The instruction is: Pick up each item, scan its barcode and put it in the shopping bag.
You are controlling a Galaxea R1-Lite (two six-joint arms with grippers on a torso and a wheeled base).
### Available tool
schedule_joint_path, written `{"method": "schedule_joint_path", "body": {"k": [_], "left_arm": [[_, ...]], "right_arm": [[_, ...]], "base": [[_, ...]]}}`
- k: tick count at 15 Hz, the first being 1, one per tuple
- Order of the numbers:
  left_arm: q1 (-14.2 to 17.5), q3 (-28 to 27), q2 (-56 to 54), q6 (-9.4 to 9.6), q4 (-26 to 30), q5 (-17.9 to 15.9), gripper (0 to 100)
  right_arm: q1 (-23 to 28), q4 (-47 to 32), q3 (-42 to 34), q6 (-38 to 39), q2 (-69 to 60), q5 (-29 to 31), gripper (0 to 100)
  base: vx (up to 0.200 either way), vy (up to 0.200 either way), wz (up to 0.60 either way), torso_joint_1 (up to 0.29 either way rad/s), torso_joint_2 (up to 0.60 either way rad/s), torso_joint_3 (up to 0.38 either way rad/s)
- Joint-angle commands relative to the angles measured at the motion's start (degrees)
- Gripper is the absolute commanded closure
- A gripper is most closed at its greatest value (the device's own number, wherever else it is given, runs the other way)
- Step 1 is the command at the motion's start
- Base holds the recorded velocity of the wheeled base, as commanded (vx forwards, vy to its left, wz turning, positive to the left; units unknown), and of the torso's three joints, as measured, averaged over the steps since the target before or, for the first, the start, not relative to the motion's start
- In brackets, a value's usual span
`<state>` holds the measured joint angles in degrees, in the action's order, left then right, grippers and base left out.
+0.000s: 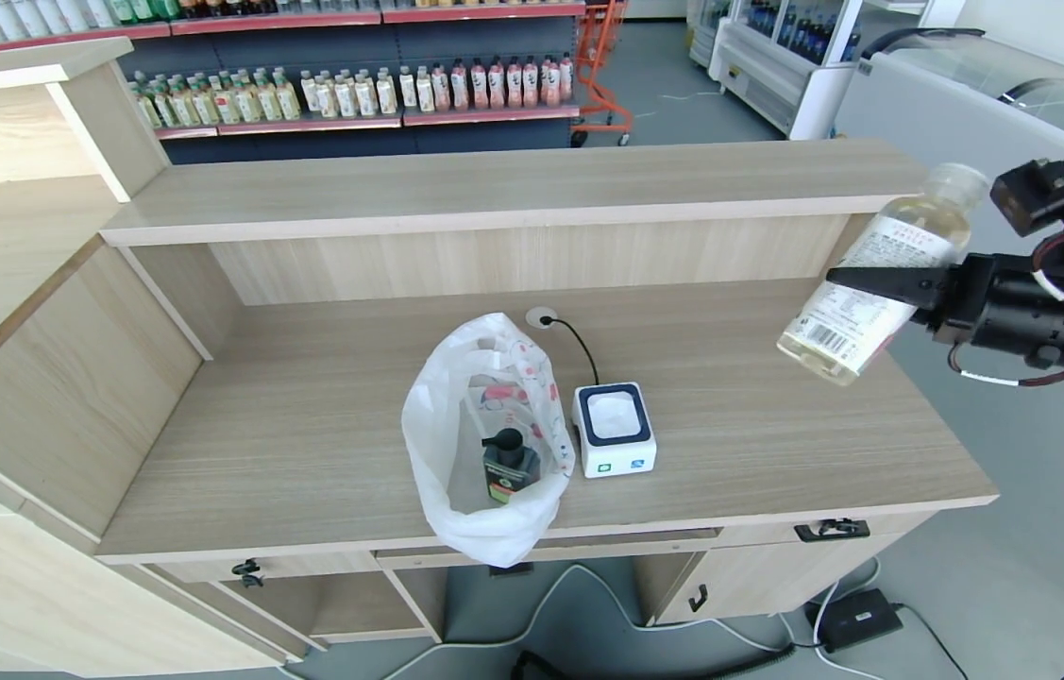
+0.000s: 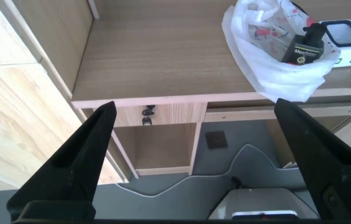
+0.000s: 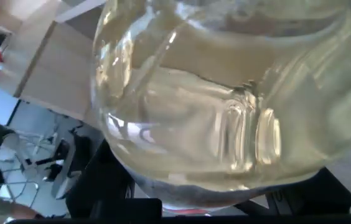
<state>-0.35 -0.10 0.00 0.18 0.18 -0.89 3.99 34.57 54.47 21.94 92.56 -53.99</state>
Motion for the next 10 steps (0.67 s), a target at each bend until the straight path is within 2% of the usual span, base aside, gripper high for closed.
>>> {"method": "schedule_joint_path", "body": {"k": [1,5,8,10], "left_arm": [[0.0,0.01,0.0,-0.01,-0.01,0.01,0],[0.0,0.01,0.0,-0.01,-0.01,0.01,0],[0.0,0.01,0.0,-0.01,-0.01,0.01,0],[0.0,0.01,0.0,-0.01,-0.01,0.01,0]], "right_arm": [[-4.95,-1.26,-2.44,2.4,-11.7,-5.6,100],[-14.53,-1.26,-4.63,3.02,-17.5,-5.25,100],[-16.64,-1.26,-5.42,3.11,-19.97,-5.69,100],[-20.33,-1.17,-5.42,8.64,-23.04,-5.69,100]], "base": [[0.0,0.0,0.0,0.0,0.0,0.0],[0.0,0.0,0.0,0.0,0.0,0.0],[0.0,0.0,0.0,0.0,0.0,0.0],[0.0,0.0,0.0,0.0,0.0,0.0]]}}
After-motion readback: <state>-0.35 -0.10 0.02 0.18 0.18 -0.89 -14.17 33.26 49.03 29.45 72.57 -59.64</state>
